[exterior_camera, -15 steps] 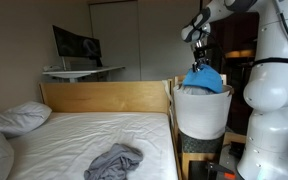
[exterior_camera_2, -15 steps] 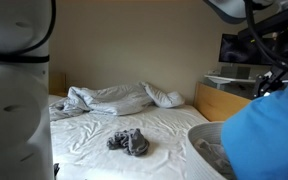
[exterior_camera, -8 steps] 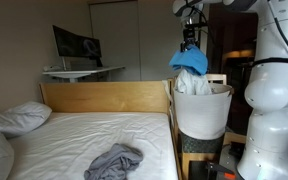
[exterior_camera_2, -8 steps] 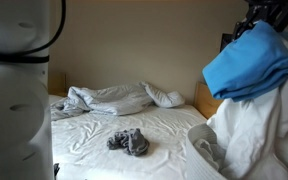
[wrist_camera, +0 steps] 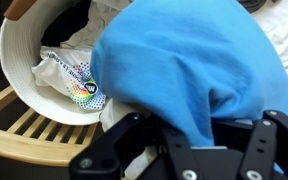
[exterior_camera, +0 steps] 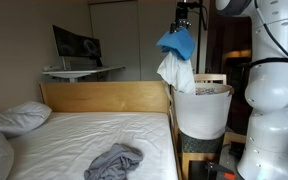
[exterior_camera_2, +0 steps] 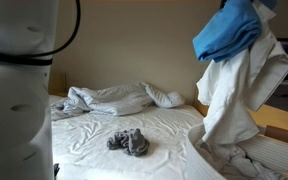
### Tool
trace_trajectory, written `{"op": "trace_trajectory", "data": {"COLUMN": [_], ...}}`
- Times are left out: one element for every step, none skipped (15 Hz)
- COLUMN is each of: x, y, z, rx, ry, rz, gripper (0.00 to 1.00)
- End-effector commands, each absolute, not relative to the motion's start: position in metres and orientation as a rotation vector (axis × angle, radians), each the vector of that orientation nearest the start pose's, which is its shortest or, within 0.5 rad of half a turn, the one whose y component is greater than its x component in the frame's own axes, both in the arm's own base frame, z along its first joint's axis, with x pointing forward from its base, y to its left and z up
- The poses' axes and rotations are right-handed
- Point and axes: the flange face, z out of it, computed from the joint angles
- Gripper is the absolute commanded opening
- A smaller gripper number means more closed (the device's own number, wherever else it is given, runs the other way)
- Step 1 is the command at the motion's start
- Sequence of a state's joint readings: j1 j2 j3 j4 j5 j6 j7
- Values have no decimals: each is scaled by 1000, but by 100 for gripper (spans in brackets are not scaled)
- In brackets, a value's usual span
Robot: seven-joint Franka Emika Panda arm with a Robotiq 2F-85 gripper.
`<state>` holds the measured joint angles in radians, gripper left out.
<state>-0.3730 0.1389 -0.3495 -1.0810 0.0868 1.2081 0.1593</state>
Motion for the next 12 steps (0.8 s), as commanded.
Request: {"op": "trace_trajectory", "data": {"x": [429,431,432,421,412,401,398,398,396,401,403,409], "y": [-334,-335,-336,-362,-370,-373,-376,-369,-362,-340,-324,-301], "z": [739,738,736,697,680,661,638,618,602,594,588,589], "rx": [-2834,-2835,-2835,-2821,-2816,-2799,-2784,-2748,-2732,-2740,-2740,-2749], "ry": [1283,1286,1287,1367,1375,1394,1401,1368,1354,1275,1223,1146], "rz": [-8,-4,1,142,231,313,378,446,489,509,533,533], "gripper": [11,11,8,9,9,9,9,9,9,9,8,9]}}
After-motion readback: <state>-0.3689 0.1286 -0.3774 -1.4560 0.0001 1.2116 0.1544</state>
